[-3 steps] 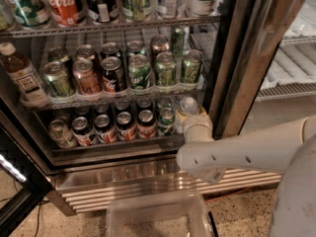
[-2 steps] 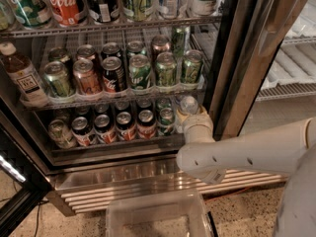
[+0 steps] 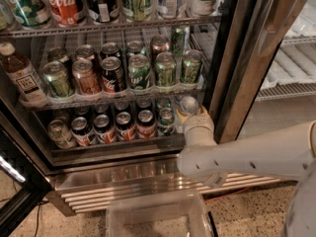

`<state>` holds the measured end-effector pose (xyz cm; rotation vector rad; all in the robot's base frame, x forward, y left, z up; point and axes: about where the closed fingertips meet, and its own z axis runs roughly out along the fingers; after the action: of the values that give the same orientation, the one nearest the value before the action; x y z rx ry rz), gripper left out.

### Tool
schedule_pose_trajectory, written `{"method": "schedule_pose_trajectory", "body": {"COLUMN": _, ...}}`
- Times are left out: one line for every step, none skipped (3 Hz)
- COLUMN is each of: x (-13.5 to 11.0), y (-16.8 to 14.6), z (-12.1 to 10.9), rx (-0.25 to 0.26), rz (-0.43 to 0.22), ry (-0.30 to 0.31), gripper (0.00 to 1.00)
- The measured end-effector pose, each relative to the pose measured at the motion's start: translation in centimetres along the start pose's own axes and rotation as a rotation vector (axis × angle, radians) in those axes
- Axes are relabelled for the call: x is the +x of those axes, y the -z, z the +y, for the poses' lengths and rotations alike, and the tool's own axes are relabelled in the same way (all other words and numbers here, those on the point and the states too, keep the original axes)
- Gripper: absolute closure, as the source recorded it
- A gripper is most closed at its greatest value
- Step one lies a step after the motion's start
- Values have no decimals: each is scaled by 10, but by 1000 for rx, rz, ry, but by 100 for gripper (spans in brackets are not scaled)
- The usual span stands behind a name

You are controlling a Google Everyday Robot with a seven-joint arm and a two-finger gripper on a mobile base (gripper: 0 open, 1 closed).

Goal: Pick water bottle from bottom shelf of fridge

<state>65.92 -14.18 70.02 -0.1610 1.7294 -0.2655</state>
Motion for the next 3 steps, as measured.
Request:
{"method": "schedule_pose_trajectory", "body": {"x": -19, "y": 21, "z": -10, "rx": 39, "rz": -69, "ry": 12, "gripper": 100}}
{"method": "schedule_pose_trajectory", "body": {"x": -59, "y": 96, "z": -44, "rx": 135, "rz": -187, "ry": 58, "gripper": 100}}
{"method": "schedule_pose_trajectory", "body": {"x": -130, "y": 175, "z": -79, "rx": 293, "rz": -351, "ry": 121, "gripper": 100}}
